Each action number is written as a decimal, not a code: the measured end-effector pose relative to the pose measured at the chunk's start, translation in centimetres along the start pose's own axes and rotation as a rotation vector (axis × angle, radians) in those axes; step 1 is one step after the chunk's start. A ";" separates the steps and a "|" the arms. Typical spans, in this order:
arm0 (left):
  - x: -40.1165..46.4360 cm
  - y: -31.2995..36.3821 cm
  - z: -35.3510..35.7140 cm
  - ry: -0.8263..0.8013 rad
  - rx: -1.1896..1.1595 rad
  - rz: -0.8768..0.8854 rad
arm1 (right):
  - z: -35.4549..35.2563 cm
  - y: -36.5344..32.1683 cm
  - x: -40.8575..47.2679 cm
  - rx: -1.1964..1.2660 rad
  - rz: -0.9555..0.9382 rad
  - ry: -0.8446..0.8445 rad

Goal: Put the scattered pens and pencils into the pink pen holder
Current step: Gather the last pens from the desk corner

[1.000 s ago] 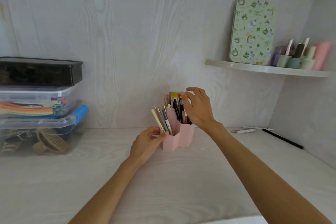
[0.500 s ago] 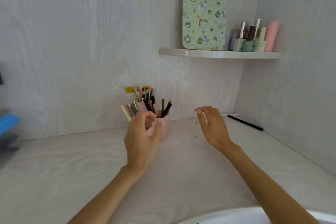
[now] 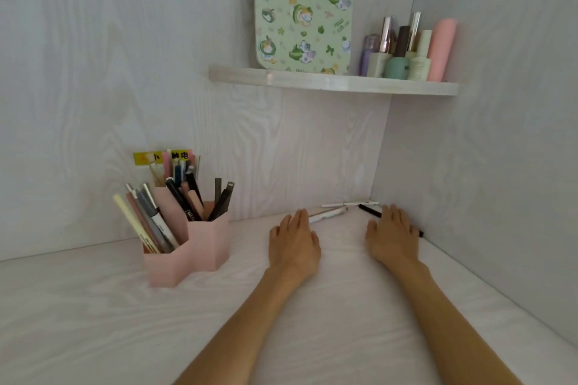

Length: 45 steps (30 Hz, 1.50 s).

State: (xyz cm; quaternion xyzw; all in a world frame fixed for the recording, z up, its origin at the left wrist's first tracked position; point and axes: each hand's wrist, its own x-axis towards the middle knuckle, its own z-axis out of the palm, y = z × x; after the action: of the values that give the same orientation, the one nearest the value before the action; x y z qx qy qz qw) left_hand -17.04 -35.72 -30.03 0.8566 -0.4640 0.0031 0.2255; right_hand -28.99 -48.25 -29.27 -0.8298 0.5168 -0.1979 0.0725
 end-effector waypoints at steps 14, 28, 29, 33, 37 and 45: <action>-4.7 -1.9 -3.7 0.240 0.165 0.116 | -0.5 -3.1 -3.1 0.134 -0.268 -0.039; -12.4 -9.8 -10.8 0.734 -0.612 0.065 | 1.4 -13.7 -10.1 0.230 -0.400 -0.056; -12.4 -9.5 -11.6 0.812 -0.656 0.065 | 1.7 -13.8 -10.1 0.215 -0.408 -0.052; -12.9 -9.2 -15.1 1.134 -0.827 0.129 | 2.0 -12.9 -9.9 0.243 -0.415 -0.054; -13.1 -10.3 -17.7 1.409 -0.913 0.179 | 2.1 -12.7 -9.8 0.246 -0.425 -0.090; -11.2 -10.4 -15.3 1.251 -0.726 0.332 | 1.9 -12.8 -10.3 0.243 -0.557 -0.114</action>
State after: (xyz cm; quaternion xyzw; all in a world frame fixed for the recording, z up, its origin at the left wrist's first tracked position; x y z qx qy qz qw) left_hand -11.95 -16.01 -22.67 0.4852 -0.3441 0.3709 0.7131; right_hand -21.55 -33.47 -29.45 -0.9346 0.2370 -0.2235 0.1428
